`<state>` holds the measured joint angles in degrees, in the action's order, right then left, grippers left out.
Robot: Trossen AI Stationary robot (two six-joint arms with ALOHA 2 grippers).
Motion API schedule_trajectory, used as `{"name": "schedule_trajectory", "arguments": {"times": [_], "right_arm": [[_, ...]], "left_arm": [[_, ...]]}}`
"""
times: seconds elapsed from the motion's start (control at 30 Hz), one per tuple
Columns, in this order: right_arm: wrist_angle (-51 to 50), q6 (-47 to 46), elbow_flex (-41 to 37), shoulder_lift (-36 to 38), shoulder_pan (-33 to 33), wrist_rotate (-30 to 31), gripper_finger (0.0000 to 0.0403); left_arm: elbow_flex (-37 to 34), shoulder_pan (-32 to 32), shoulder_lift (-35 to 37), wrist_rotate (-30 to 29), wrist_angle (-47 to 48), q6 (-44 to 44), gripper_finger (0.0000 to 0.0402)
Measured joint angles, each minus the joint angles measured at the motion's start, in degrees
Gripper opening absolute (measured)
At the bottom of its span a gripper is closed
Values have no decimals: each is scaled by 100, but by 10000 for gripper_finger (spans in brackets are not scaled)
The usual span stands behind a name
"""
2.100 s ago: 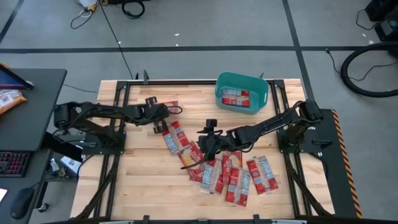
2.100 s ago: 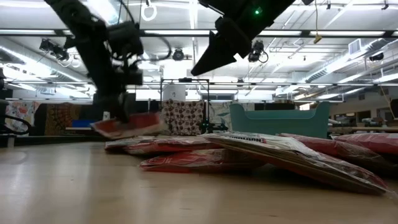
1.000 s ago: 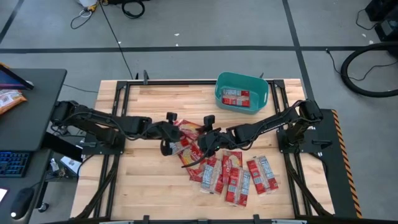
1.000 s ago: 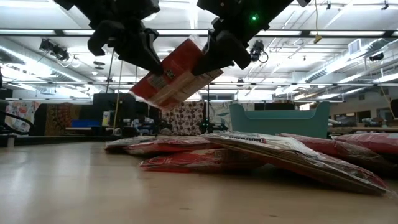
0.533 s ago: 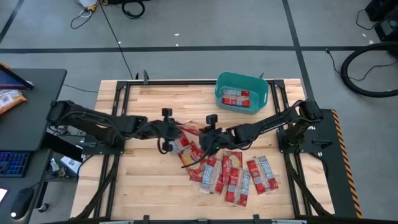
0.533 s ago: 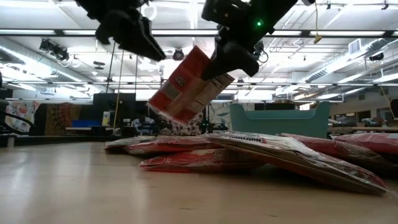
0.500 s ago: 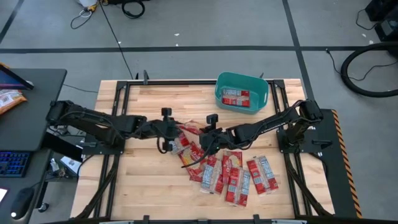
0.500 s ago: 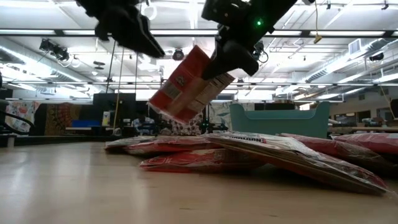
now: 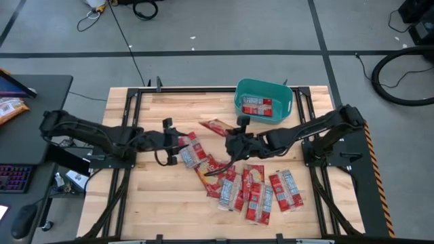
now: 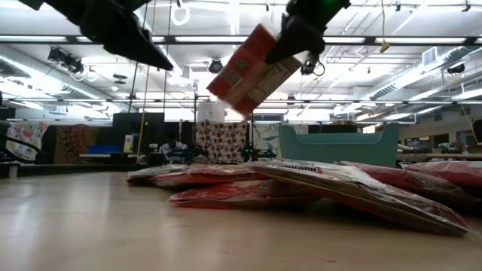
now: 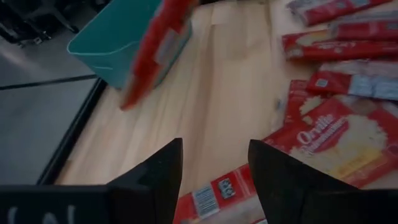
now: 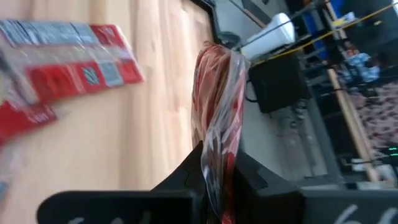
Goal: Sort popcorn bags into baskets
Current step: Put the red popcorn bag into the green bin
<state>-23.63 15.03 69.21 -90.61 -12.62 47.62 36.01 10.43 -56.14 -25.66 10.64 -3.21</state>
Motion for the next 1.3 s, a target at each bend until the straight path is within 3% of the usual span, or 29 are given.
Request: {"name": "schedule_trajectory", "arguments": {"times": [0.23, 0.53, 0.83, 0.93, 1.1, 1.3], "right_arm": [[-830, 712, 0, 329, 254, 645, 40], [-1318, 2444, 0, 439, 1093, 317, 40], [-2160, 2699, 0, 737, 1853, 377, 39], [-2527, 2666, 0, 846, 2118, 175, 39], [-2834, 2854, -122, 831, 2682, -691, 39], [-2019, 3715, -446, 756, 3181, -1142, 39]], "left_arm": [[-239, 361, 514, 131, -62, 290, 188], [-282, 564, 557, 560, -261, 409, 188], [-282, 563, 557, 558, -222, 406, 188], [-282, 563, 557, 558, -227, 406, 188], [-282, 552, 557, 539, -267, 407, 188], [-282, 552, 557, 537, -322, 407, 188]]}}
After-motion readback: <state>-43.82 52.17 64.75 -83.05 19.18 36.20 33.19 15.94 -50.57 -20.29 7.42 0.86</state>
